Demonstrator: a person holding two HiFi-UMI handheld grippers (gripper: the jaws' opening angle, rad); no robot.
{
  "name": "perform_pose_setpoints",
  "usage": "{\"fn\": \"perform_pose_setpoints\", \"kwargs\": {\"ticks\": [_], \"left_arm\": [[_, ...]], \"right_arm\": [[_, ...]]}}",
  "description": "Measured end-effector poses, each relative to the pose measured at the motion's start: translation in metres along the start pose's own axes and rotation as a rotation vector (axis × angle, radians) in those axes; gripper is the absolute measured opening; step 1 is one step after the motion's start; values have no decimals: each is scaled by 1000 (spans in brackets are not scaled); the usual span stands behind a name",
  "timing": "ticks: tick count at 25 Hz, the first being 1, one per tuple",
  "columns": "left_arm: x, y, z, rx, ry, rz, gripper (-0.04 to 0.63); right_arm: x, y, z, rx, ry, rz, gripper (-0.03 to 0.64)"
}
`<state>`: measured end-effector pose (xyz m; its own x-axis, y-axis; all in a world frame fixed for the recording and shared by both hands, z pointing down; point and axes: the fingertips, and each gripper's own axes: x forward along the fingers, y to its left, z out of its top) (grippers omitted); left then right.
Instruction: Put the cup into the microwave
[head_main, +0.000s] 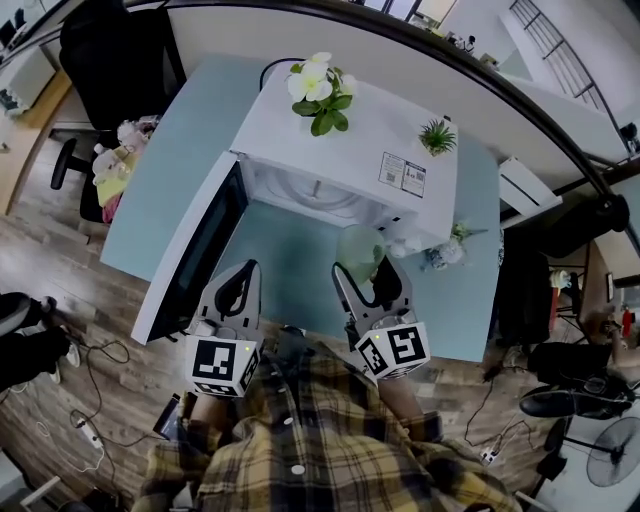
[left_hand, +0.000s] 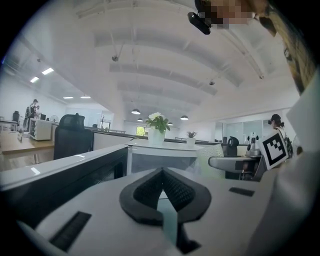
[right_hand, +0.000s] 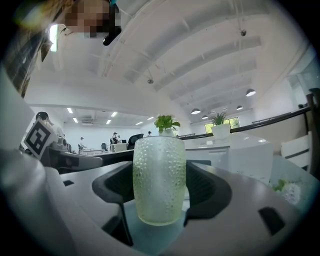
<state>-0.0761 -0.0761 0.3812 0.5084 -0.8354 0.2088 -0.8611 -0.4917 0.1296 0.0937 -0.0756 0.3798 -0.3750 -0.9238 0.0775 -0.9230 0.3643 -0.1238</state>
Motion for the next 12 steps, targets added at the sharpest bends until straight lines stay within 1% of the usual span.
{"fn": "perform_pose_setpoints", "kwargs": {"ticks": [8, 12], "left_arm": [[35, -1, 6, 3, -21, 25, -9], [45, -2, 6, 5, -18, 28, -9]], "right_arm": [[13, -20, 5, -19, -18, 43, 331], [16, -29, 6, -24, -18, 44, 331]]}}
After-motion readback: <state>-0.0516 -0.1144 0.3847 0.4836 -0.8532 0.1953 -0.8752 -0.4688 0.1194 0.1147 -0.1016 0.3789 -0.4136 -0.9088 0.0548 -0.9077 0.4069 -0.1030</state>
